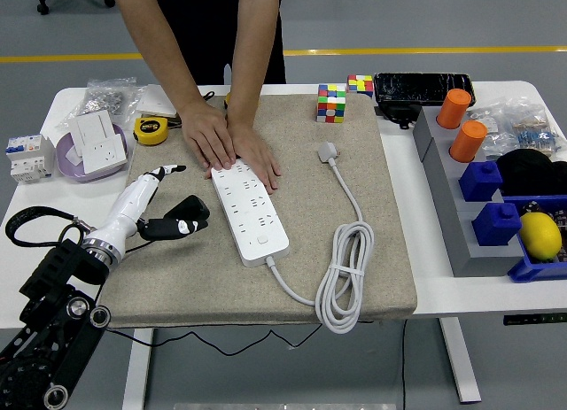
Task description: Pick up the plug,place it near the board,insert it into the board,press the button
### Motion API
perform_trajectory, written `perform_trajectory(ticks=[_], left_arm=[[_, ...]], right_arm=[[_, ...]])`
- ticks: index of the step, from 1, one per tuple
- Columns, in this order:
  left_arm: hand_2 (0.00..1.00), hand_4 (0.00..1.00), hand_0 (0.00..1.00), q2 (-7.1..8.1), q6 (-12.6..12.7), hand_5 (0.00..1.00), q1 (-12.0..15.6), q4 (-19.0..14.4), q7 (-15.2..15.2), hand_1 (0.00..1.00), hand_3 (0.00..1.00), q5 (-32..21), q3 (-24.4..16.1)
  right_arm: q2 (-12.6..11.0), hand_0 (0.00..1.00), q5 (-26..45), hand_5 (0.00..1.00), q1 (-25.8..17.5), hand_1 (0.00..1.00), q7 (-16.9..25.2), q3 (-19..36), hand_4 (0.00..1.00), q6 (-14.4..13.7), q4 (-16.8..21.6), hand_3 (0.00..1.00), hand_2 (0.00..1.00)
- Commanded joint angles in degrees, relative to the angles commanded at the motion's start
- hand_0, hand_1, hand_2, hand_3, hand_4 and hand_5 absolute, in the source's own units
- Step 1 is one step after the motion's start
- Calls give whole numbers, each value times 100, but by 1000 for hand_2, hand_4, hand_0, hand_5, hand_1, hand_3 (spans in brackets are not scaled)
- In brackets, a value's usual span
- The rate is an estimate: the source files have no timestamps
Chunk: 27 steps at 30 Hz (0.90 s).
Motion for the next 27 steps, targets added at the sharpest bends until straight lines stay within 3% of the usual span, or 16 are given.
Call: perform_trajectory(ticks=[13,14,15,20,21,26,27], left_arm=[[881,998,885,-190,346,186,-296,852,-133,932,848,201,87],[881,998,885,-205,371,186,-301,894,-143,932,848,201,86],[828,998,823,-222,422,192,-304,949,-150,878,825,201,79],[828,998,823,-239,609,192,-306,1047,-169,878,825,201,59],[573,998,687,-240,664,183,-309,1064,-169,666,668,201,52],[573,998,687,-256,912,183,-341,1190,-180,666,668,201,17],[454,722,581,-263,935,79,-358,1246,-182,519,515,201,0]], right_arm=[[6,873,35,671,13,725,3,11,998,-10,0,711,718],[7,873,42,671,13,725,5,9,998,-11,0,711,718],[10,874,37,671,12,725,3,19,998,-10,0,710,717],[16,874,37,671,8,725,7,27,998,-10,0,710,717],[16,873,31,671,6,726,6,35,998,-10,0,710,718],[16,873,19,671,4,726,4,46,998,-7,0,710,718],[15,875,32,671,13,726,8,37,998,-9,0,710,718]])
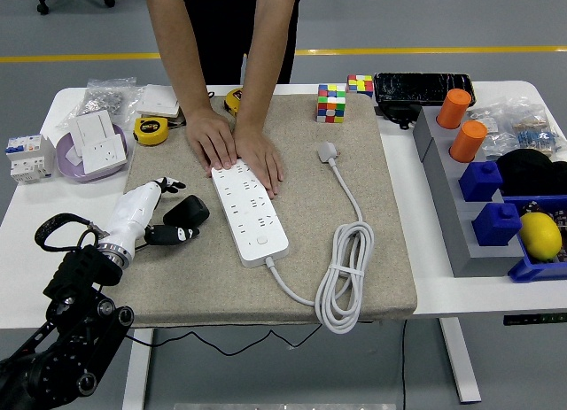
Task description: Pick up the plug,place it near the board,insert it into the board,press the button
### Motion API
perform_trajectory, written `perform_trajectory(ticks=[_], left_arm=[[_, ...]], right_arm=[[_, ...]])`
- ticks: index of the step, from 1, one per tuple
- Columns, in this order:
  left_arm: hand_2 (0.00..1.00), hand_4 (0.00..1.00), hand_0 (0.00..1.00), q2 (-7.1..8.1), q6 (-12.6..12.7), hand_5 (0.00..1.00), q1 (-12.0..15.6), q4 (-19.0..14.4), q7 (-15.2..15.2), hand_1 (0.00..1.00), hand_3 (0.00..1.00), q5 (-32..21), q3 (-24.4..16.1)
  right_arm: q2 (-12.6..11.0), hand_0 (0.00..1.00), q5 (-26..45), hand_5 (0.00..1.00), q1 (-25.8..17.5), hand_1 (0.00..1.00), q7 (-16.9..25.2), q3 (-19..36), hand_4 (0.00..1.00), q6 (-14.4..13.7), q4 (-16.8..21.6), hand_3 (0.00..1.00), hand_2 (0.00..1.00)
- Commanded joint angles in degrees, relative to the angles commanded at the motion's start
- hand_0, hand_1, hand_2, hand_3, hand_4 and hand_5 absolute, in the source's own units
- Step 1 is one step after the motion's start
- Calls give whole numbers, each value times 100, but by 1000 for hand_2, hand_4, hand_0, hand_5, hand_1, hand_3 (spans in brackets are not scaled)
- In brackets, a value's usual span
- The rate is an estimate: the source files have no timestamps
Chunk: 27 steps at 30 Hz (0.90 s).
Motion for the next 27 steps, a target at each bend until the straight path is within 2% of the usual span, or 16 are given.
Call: perform_trajectory(ticks=[5,6,11,12,17,20,27], left_arm=[[454,722,581,-24,63,79,-57,210,-14,519,515,0,-18],[433,636,546,-35,127,45,-55,228,-44,471,502,0,-22],[433,636,546,-38,211,45,-49,194,-68,471,502,0,-24],[415,561,515,-26,206,2,-46,173,-70,439,500,0,-18],[415,561,515,39,155,2,-13,-22,-91,439,500,0,53],[412,546,508,126,67,2,-19,-187,-106,442,499,0,170],[409,544,504,463,-63,2,-172,-667,-172,438,499,-558,657]], right_arm=[[-4,875,11,671,12,726,2,-8,998,-2,0,710,718],[-6,875,27,670,13,726,5,-21,998,-5,0,710,718],[-9,875,-19,670,0,726,-8,12,998,-1,0,710,718],[-9,873,-17,670,-2,726,-9,6,998,0,0,709,717],[-15,873,-8,670,-3,726,-11,-19,998,-1,0,709,717],[-22,873,3,671,3,726,-10,-42,998,-2,0,710,718],[-31,873,17,670,14,725,-16,-61,998,-4,0,710,717]])
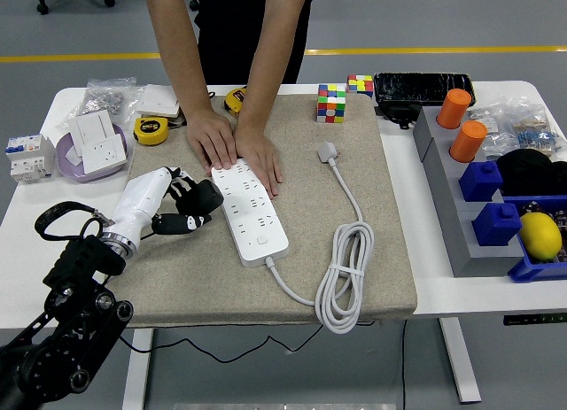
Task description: Pick up the plug,place it near the board,insert it into the board,press the button
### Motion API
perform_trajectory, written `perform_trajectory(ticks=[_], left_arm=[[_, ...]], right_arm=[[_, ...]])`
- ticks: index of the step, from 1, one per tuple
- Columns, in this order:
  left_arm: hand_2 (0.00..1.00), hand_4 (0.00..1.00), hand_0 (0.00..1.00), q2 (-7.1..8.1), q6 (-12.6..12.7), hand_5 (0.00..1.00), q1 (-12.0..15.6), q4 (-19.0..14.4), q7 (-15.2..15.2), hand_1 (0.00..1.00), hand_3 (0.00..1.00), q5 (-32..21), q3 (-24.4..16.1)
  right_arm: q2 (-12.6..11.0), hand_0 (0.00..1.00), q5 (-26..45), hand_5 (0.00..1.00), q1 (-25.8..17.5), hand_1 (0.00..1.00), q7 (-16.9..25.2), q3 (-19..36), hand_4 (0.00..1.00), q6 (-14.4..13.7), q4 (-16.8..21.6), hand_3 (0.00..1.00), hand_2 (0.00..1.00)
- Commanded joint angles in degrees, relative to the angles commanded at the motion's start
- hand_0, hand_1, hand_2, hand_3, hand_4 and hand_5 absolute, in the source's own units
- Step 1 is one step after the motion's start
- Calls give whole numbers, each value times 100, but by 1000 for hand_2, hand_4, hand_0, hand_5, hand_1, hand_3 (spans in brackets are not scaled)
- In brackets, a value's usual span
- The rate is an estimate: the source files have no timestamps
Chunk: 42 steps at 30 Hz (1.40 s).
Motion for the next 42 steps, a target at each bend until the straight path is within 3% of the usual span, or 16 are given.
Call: perform_trajectory(ticks=[5,11,16,27,42], left_arm=[[407,550,501,143,-22,2,-168,-102,-47,439,499,-91,275],[407,552,500,311,8,2,-578,435,-181,441,502,-33,690],[407,553,498,421,4,2,-760,707,-235,447,504,17,959],[407,556,497,428,4,2,-803,843,-250,452,504,72,930],[411,564,496,438,-53,2,-782,776,-244,458,509,79,992]], right_arm=[[1,873,0,670,-5,725,-3,-3,998,0,0,710,717],[-6,874,36,670,17,725,1,-18,998,-5,0,710,717],[-12,873,29,669,31,725,-2,4,998,-3,0,710,717],[-10,873,37,669,33,725,6,13,998,-5,0,709,717],[-19,873,35,670,34,726,2,36,998,-8,0,711,717]])
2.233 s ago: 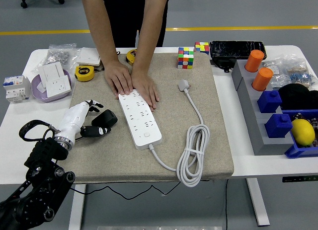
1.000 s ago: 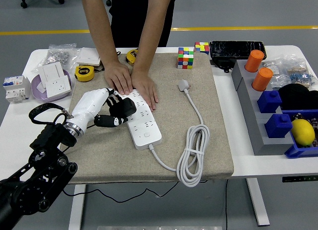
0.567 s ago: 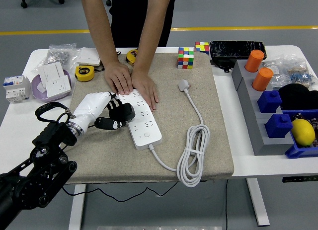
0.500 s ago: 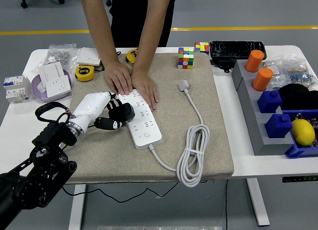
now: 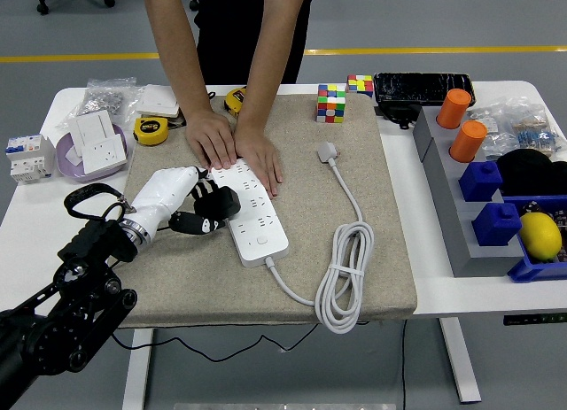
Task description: Pick up the plug,place it near the board,insert it into the board,press the button
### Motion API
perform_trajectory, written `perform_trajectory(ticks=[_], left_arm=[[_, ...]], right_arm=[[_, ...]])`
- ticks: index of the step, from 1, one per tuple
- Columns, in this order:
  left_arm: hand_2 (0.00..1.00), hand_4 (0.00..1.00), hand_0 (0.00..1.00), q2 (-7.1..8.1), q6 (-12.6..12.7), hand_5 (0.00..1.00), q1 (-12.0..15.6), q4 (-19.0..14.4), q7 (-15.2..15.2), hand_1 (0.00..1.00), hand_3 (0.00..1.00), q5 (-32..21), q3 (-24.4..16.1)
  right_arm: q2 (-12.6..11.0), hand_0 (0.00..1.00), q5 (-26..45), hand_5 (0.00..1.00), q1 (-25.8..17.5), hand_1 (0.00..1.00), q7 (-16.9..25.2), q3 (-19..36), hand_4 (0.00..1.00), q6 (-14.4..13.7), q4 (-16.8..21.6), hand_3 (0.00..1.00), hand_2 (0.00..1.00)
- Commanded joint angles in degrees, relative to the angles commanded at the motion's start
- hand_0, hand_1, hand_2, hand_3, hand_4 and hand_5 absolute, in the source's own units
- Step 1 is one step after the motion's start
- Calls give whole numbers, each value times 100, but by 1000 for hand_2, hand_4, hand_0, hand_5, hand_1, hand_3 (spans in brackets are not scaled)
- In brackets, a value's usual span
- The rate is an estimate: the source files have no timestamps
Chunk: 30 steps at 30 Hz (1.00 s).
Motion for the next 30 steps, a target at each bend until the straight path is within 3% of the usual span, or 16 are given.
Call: perform_trajectory(ticks=[30], left_arm=[[414,574,496,230,-105,2,-180,3,24,471,515,147,365]], right_arm=[[-40,873,-10,671,4,725,-10,-34,998,0,0,711,718]])
